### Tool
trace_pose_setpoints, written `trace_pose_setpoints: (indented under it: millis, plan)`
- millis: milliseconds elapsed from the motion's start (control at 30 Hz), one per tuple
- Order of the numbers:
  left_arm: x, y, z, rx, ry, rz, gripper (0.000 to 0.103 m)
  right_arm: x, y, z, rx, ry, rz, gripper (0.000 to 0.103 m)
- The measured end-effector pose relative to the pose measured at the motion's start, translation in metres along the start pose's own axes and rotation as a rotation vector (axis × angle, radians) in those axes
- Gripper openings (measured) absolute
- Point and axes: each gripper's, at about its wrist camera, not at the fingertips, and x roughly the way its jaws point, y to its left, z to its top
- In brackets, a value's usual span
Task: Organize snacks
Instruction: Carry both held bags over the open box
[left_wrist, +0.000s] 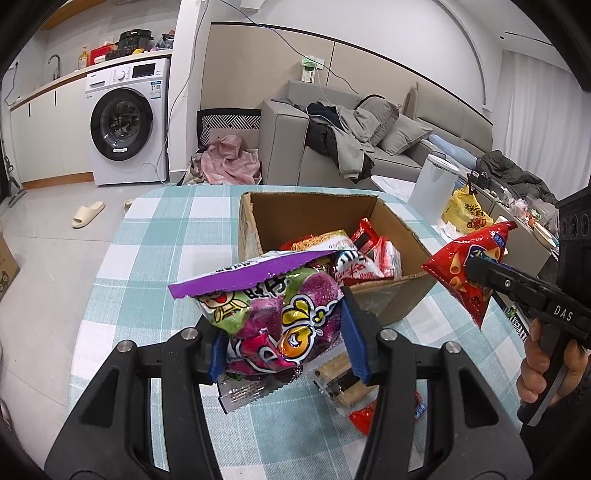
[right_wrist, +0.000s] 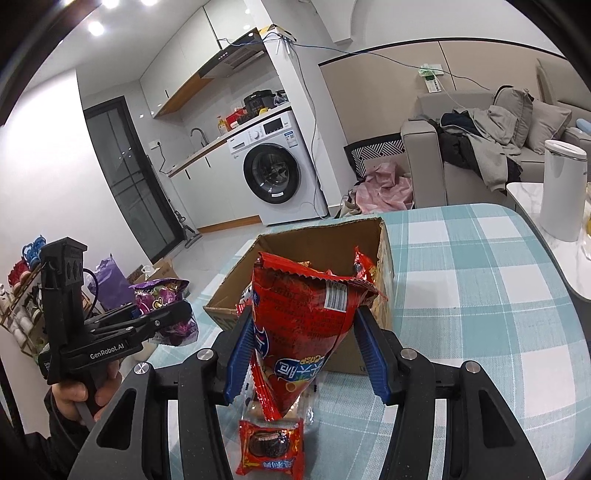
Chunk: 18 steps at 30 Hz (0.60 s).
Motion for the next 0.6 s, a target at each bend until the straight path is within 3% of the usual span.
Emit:
trace_pose_setpoints:
  millis: [600]
  plan:
    - [0.019,-0.012,0.035,0.011,-0.03,0.007,0.049,0.014,0.007,0.029,-0.004,-0.025,-0.029,0.054]
